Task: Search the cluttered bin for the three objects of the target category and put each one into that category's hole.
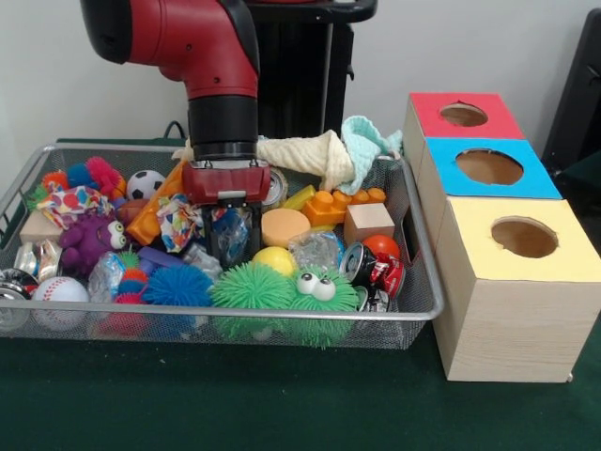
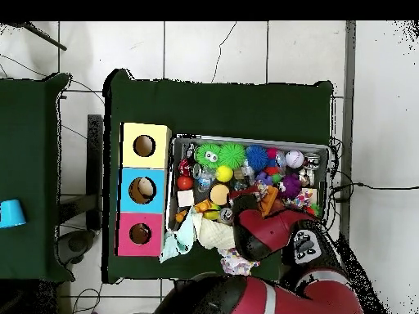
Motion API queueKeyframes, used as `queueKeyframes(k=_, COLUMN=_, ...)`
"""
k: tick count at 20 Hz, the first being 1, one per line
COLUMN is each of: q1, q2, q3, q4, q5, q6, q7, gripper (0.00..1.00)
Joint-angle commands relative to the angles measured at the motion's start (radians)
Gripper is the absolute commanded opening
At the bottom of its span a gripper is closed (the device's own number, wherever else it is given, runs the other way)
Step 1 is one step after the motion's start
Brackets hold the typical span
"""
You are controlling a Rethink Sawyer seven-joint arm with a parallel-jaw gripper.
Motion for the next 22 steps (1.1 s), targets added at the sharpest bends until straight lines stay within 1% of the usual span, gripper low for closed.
queueKeyframes(k=1, q1=-0.167, q2=-0.055, q3=0.192, q4=-0.083, q5=-0.344, q6=0.239, q7=0.124, gripper=1.0)
queueKeyframes(k=3, q1=-0.183, q2=-0.072, q3=0.225, q4=-0.083, q5=-0.485, q6=0.255, q7=0.208, gripper=1.0)
queueKeyframes(k=5, q1=-0.163, q2=-0.08, q3=0.213, q4=-0.096, q5=-0.622, q6=0.246, q7=0.325, gripper=1.0)
queueKeyframes(k=6, q1=-0.125, q2=-0.075, q3=0.172, q4=-0.121, q5=-0.708, q6=0.22, q7=0.422, gripper=1.0)
queueKeyframes(k=7, q1=-0.088, q2=-0.065, q3=0.129, q4=-0.152, q5=-0.764, q6=0.189, q7=0.495, gripper=1.0)
queueKeyframes(k=9, q1=-0.013, q2=-0.034, q3=0.033, q4=-0.224, q5=-0.851, q6=0.124, q7=0.628, gripper=1.0)
queueKeyframes(k=11, q1=0.035, q2=-0.006, q3=-0.04, q4=-0.278, q5=-0.896, q6=0.073, q7=0.699, gripper=1.0)
queueKeyframes(k=14, q1=0.077, q2=0.019, q3=-0.112, q4=-0.318, q5=-0.928, q6=0.019, q7=0.747, gripper=1.0)
queueKeyframes(k=22, q1=0.112, q2=0.032, q3=-0.167, q4=-0.317, q5=-0.904, q6=-0.008, q7=0.744, gripper=1.0)
